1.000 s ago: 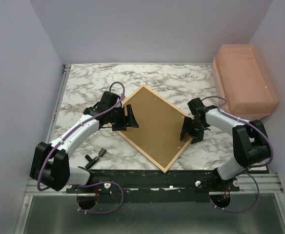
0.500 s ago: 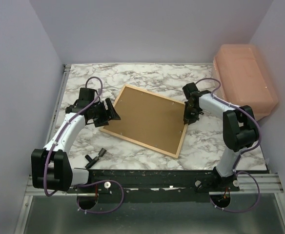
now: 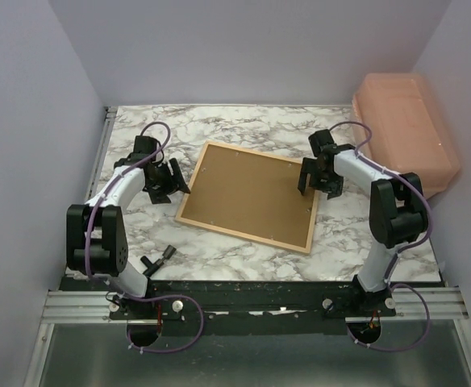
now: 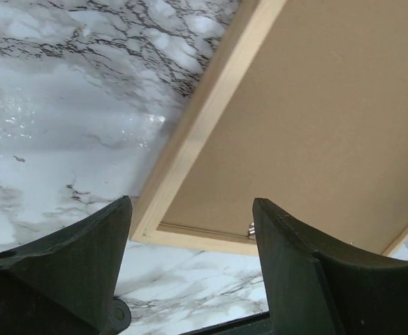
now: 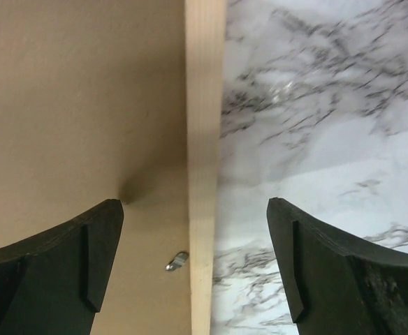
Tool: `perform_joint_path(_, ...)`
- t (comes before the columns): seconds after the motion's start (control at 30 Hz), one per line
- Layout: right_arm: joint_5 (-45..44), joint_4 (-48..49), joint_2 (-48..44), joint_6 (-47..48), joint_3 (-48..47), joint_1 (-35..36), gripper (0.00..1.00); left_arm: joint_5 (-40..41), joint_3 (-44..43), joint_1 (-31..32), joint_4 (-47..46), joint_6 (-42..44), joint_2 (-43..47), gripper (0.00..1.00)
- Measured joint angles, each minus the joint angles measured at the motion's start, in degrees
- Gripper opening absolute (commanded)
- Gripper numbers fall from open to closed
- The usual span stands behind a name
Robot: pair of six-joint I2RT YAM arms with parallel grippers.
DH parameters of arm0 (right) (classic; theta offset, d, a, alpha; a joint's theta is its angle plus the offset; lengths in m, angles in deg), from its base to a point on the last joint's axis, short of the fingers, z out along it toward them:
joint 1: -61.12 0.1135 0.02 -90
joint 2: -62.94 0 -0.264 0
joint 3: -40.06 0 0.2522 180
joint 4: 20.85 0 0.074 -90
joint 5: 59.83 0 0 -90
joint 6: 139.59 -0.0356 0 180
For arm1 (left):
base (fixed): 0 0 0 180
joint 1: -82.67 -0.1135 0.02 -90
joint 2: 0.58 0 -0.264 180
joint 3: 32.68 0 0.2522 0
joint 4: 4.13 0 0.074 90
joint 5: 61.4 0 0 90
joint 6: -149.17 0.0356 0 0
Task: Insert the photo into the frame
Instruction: Adjust the photo frame at the center of the board.
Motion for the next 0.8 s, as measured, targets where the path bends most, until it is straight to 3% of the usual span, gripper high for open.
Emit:
perform_joint_path(0.4, 19.1, 5.6, -5.8, -5.5, 10.9, -0.3, 0.93, 4.4, -1.8, 4.0, -0.5, -0.4, -9.5, 0.69)
perform_joint_path(0.8, 18.7, 3.2, -2.3, -3.1, 6.1, -1.3, 0.93, 6.4, 0.9, 9.2, -0.9, 0.4, -7.1, 0.67)
